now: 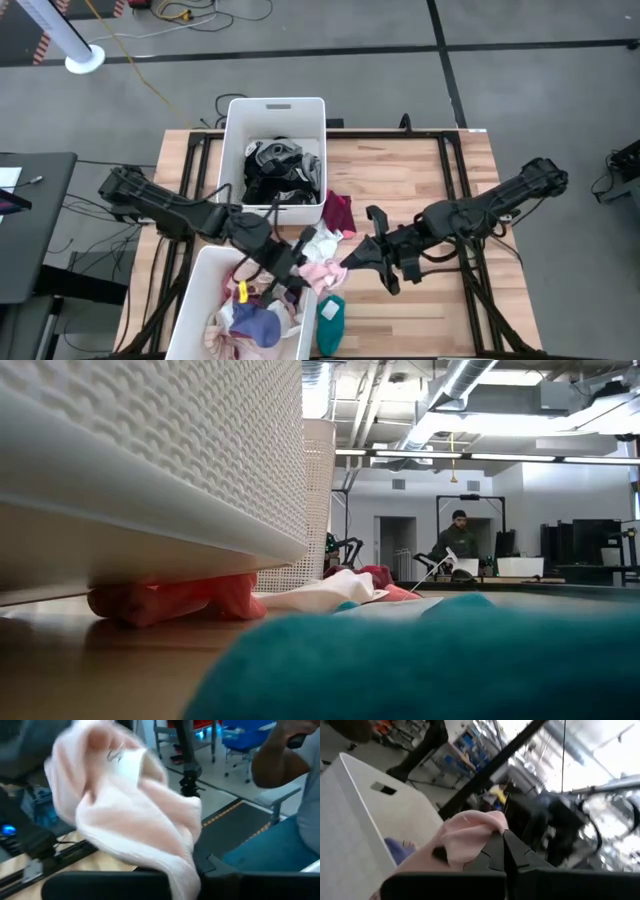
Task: Sort clothes
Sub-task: Put the pink sock into the bottom white laundry bin
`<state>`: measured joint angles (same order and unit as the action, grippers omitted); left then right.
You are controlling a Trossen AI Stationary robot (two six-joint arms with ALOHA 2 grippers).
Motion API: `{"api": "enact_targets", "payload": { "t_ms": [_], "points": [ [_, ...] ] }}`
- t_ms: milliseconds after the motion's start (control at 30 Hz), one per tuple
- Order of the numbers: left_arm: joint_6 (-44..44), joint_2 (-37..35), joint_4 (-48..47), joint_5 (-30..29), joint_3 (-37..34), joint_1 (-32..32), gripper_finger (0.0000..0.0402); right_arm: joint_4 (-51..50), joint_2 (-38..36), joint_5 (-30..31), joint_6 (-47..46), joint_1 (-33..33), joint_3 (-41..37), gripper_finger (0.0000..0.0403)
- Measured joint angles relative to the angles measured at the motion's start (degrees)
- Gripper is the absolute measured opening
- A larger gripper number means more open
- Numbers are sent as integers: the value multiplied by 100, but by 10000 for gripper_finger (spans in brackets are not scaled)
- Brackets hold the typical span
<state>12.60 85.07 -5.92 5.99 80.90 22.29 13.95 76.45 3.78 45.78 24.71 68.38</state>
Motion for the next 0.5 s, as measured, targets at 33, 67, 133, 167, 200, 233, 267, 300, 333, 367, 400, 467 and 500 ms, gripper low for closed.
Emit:
{"api": "enact_targets", "payload": {
  "t_ms": [33,67,133,167,200,233,267,300,333,367,400,467,500],
  "points": [
    [47,-62,-79,-146,0,44,4,-85,-13,102,-67,14,0,6],
    [81,-131,-165,-285,0,88,3,-174,-28,176,-129,28,0,11],
    [98,-261,-339,-555,0,172,3,-392,-38,311,-273,63,0,23],
    [101,-332,-427,-668,0,220,2,-468,-40,382,-354,77,0,31],
    [101,-400,-522,-786,0,266,2,-559,-40,441,-424,79,0,39],
    [101,-463,-606,-863,0,319,2,-651,-40,501,-517,82,0,47],
    [103,-525,-667,-946,0,379,2,-725,-40,545,-607,83,0,55],
    [101,-578,-724,-1057,0,450,2,-810,-40,553,-710,81,0,62],
    [101,-630,-763,-1154,0,515,1,-896,-40,559,-816,81,0,68],
    [101,-676,-807,-1250,0,592,1,-985,-40,562,-911,81,0,75],
    [100,-725,-855,-1333,0,666,1,-1069,-40,567,-995,79,0,80],
    [78,-811,-994,-1450,0,805,1,-1213,-40,602,-1147,79,0,91],
    [43,-845,-1066,-1492,0,868,1,-1283,-40,616,-1215,79,0,97]
  ]
}}
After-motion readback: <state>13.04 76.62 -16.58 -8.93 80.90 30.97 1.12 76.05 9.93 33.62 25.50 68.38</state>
